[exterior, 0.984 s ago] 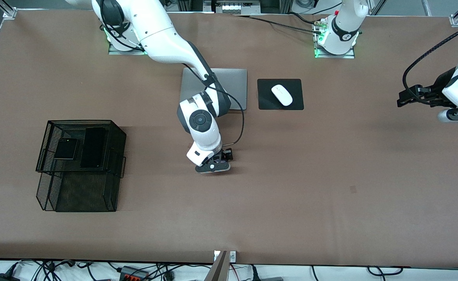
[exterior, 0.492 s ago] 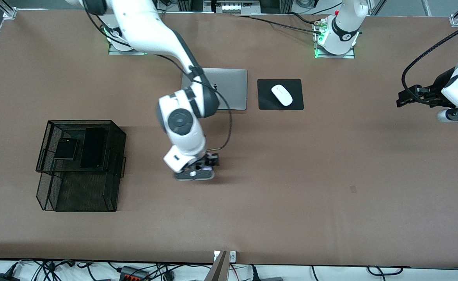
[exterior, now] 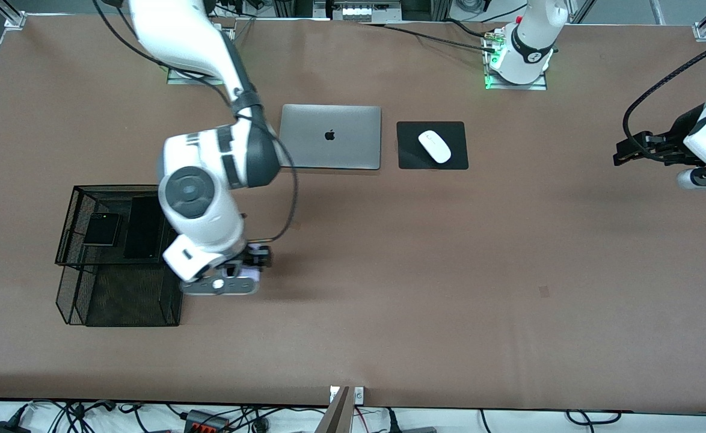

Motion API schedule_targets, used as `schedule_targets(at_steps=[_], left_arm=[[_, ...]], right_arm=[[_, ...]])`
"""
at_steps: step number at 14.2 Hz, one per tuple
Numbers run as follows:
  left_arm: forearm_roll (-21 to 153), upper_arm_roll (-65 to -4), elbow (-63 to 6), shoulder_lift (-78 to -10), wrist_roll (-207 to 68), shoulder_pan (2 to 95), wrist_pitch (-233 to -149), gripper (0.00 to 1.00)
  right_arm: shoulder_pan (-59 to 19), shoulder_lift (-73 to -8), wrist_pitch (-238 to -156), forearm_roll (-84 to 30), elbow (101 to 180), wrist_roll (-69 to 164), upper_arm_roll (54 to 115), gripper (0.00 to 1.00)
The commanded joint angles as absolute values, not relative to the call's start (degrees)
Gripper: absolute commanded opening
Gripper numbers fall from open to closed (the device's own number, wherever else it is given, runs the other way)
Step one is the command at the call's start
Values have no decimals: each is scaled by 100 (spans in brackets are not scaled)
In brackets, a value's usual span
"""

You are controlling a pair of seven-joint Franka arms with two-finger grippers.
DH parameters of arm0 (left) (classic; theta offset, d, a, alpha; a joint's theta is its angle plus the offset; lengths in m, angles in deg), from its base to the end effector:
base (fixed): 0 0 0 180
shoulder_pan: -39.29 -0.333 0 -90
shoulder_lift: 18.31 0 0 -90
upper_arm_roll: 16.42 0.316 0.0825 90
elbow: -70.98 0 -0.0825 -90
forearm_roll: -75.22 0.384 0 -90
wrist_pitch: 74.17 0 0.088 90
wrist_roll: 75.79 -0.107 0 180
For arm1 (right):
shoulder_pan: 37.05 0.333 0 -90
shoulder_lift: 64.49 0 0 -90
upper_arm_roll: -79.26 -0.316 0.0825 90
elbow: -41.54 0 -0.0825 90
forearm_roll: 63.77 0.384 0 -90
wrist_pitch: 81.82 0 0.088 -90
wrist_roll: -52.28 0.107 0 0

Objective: Place phones with both arms
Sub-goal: 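Carry the white phone into the mesh basket and open the right gripper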

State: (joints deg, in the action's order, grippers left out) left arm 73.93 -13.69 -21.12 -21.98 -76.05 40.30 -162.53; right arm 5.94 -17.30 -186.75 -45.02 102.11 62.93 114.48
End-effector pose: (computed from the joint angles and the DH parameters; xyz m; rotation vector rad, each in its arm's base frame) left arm 0.5662 0.0138 0.5692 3.1132 0.0411 -0.2009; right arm 0.7056 0.2830 0.3993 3.0385 0.0820 0.1411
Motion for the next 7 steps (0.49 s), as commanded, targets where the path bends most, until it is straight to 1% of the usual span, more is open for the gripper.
schedule_targets(at_steps=[1,2,3,4,6,7], left_arm=[[7364,-1439,-2341,-2033,-7623,3895,-16337,100],[7364,-1527,-2533,-1920,-7684,3607,-16416,100],[7364,-1588,-2848,-1771,-7728,3482,-16730,100],[7355,-1537,-2964,-1708,-7807,3507,-16776,100],[7364,-1536,-2895,-1708,-7825,3525,-16733,100],[7364,-1536,-2895,-1734,-7825,3525,-16855,100]], right_arm=[[251,-1904,-18396,-4549,10166,5635,11371,20],[120,-1913,-18360,-4549,10166,5372,11380,20],[-47,-1913,-18342,-4549,10175,5134,11380,20],[-266,-1905,-18351,-4549,10175,4879,11371,20],[-671,-1905,-18368,-4540,10184,4483,11363,20],[-890,-1896,-18395,-4540,10184,4325,11363,20]])
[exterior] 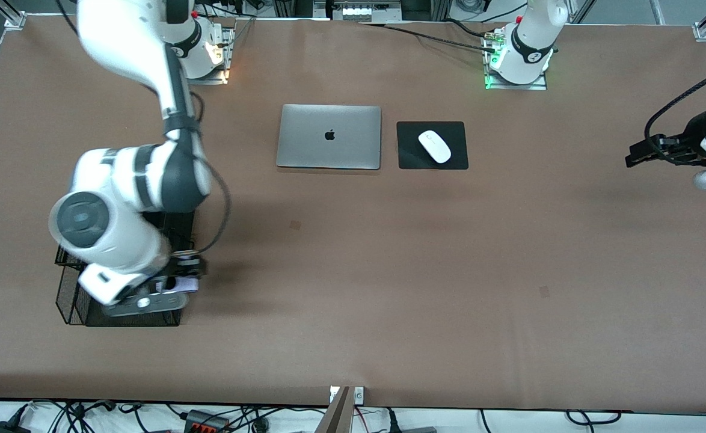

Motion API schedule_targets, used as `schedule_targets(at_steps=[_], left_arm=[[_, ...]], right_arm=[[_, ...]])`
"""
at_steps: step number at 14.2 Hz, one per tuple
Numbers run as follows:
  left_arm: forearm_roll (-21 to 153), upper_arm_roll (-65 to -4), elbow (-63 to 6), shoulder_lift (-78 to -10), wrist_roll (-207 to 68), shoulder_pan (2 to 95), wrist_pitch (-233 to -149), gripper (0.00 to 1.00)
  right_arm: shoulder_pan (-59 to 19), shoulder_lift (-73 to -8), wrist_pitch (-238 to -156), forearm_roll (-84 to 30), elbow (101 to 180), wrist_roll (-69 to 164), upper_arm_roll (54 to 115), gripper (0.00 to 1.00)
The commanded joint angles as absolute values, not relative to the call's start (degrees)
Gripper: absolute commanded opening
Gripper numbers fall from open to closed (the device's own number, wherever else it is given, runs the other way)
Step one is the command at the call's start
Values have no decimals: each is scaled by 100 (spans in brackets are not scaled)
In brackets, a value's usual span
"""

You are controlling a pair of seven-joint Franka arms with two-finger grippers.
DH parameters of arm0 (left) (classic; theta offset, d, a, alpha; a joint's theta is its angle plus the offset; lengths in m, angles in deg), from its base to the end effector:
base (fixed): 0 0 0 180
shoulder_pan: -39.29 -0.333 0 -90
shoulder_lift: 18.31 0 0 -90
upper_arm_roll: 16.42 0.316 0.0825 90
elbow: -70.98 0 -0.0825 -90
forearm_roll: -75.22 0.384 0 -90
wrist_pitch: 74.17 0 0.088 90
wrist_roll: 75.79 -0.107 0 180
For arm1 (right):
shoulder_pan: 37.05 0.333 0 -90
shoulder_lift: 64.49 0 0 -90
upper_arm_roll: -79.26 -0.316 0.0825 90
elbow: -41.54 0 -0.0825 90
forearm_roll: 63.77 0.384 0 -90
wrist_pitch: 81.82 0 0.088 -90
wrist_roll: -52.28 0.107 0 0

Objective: Place phones with both arms
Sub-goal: 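Carry the white phone into the mesh basket and open the right gripper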

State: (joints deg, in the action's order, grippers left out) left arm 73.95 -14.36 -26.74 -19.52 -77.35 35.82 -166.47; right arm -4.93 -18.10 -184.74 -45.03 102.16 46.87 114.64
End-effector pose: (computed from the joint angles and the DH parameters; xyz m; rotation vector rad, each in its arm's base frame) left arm 0.5540 0.0512 0.5527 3.1061 0.1111 -0.1776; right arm 0.7421 0.1423 0.4061 3.0212 0.2110 0.0674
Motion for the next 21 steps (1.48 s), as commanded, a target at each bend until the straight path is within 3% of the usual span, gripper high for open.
schedule_targets(at_steps=[1,8,18,20,21], left_arm=[[7373,-1545,-2904,-1743,-7816,3568,-17065,100],[7716,-1607,-2965,-1708,-7781,3841,-16812,100],[7514,-1668,-2869,-1725,-7834,3780,-16821,100],[7487,-1651,-2869,-1734,-7851,3762,-16795,100],[7496,-1659,-2869,-1734,-7851,3762,-16794,100]], right_arm=[[-1136,-1861,-18421,-4540,10192,4140,11345,20],[-1516,-1694,-19579,-4514,10912,3954,11223,20],[-1797,-1263,-20144,-3812,11158,3471,11011,21],[-1798,-1237,-20345,-3732,11413,3401,11002,22],[-1798,-1228,-20477,-3723,11519,3339,10976,30]])
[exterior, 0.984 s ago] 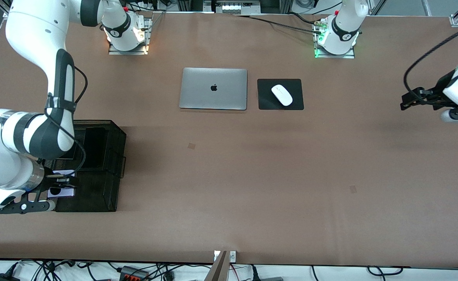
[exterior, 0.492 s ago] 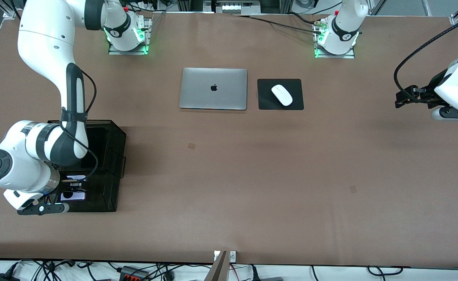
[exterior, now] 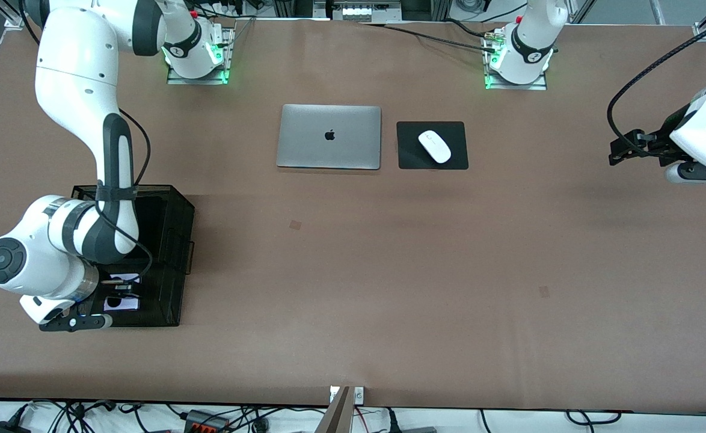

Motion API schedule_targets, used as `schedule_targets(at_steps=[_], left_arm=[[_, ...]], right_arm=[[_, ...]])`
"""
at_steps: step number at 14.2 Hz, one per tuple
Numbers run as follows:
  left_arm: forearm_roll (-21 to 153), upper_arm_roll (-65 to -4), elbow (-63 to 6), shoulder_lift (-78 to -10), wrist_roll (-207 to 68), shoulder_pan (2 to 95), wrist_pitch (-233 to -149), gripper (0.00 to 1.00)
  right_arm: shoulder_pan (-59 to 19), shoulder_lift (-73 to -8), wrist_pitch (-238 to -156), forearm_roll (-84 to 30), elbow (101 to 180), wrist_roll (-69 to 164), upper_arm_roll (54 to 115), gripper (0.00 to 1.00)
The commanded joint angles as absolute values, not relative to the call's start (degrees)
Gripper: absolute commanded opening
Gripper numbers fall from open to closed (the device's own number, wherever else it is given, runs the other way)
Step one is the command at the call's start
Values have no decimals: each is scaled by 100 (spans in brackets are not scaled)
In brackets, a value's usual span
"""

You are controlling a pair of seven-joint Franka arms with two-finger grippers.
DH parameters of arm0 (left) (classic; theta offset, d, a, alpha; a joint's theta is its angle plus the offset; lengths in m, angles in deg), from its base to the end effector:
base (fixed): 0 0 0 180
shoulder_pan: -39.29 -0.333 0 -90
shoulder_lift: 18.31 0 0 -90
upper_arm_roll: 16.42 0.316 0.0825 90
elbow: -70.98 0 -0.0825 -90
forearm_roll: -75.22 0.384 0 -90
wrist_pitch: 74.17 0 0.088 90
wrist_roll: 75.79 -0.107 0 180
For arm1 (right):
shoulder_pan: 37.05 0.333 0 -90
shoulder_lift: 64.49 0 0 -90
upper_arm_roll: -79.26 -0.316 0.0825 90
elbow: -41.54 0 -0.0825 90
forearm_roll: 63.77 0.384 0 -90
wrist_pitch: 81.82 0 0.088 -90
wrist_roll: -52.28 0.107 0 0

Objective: Place phones with both arms
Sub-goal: 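Carry the white phone into the mesh basket and open the right gripper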

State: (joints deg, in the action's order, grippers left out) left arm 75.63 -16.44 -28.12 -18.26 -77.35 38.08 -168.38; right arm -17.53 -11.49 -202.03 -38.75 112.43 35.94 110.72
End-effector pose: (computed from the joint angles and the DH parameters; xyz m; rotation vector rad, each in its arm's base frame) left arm 0.5529 0.0122 0.5561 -3.1337 0.0114 0.1327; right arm 0.7579 -0.0204 0.2597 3.0815 0.1000 0.0786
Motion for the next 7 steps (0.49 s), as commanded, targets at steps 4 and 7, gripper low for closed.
schedule_targets(at_steps=[4,7], left_arm=[[7487,-1668,-2869,-1725,-7851,3762,-16786,100],[7478,-1668,-2860,-1725,-7843,3762,-16759,100]], right_arm=[[-1754,-1359,-20496,-3486,11626,3400,10914,100],[-1710,-1824,-20041,-3591,11415,3471,11046,100]])
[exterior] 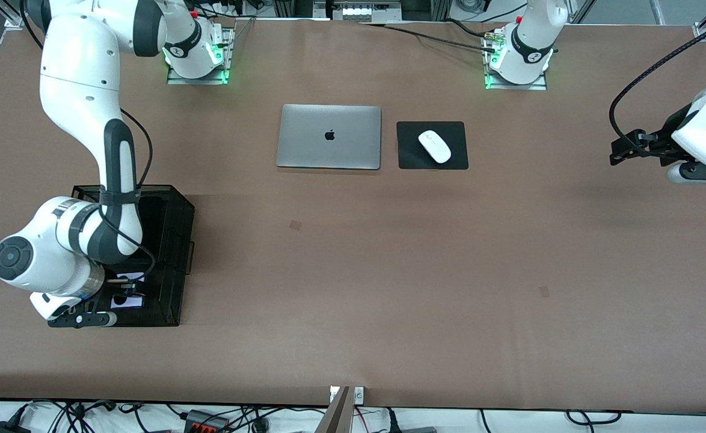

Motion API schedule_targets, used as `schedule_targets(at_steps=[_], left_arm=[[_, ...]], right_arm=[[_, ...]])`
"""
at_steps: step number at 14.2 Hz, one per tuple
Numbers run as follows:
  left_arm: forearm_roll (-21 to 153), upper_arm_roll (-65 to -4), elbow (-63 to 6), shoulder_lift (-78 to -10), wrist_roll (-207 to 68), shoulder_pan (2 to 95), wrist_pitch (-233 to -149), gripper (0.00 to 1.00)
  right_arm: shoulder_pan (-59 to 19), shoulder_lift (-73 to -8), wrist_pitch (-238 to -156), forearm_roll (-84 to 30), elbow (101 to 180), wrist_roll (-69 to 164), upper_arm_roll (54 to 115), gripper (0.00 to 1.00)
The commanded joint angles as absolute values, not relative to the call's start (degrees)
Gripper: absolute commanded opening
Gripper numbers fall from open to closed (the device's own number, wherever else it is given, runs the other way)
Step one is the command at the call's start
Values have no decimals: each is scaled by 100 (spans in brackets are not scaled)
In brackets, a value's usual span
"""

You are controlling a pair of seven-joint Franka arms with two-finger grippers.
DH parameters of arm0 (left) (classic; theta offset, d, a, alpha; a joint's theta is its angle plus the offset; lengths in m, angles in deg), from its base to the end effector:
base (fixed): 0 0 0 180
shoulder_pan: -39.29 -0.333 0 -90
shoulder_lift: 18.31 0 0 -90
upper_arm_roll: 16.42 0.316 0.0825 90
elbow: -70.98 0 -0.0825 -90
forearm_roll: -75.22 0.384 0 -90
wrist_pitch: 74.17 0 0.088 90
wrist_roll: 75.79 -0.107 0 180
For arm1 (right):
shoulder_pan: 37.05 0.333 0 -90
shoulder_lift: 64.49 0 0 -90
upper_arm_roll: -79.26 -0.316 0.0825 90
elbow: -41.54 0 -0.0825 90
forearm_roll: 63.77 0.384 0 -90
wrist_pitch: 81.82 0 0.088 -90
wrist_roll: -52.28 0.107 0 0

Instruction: Place phones with both arms

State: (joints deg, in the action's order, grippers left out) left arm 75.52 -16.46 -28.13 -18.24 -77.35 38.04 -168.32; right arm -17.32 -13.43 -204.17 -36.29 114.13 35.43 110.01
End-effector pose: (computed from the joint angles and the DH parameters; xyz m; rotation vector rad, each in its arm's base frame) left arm 0.5527 0.0122 0.5561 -3.1356 0.0105 0.1340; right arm 0.7576 -0.0149 0.2719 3.1264 0.0807 0.1547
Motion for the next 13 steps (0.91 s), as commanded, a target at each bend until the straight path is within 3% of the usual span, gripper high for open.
schedule_targets(at_steps=[1,5,10,13], left_arm=[[7478,-1668,-2860,-1725,-7843,3762,-16759,100],[7391,-1616,-2860,-1734,-7851,3745,-16777,100],[7206,-1598,-2790,-1752,-7852,3753,-16873,100],[7338,-1651,-2789,-1769,-7833,3753,-16944,100]], right_arm=[[-1718,-1939,-19760,-3652,11223,3471,11107,100],[-1710,-2124,-18320,-3723,10352,3497,11423,100],[-1692,-2931,-16606,-3941,10316,4102,11442,100],[-1701,-3179,-16145,-4057,10316,4385,11424,100]])
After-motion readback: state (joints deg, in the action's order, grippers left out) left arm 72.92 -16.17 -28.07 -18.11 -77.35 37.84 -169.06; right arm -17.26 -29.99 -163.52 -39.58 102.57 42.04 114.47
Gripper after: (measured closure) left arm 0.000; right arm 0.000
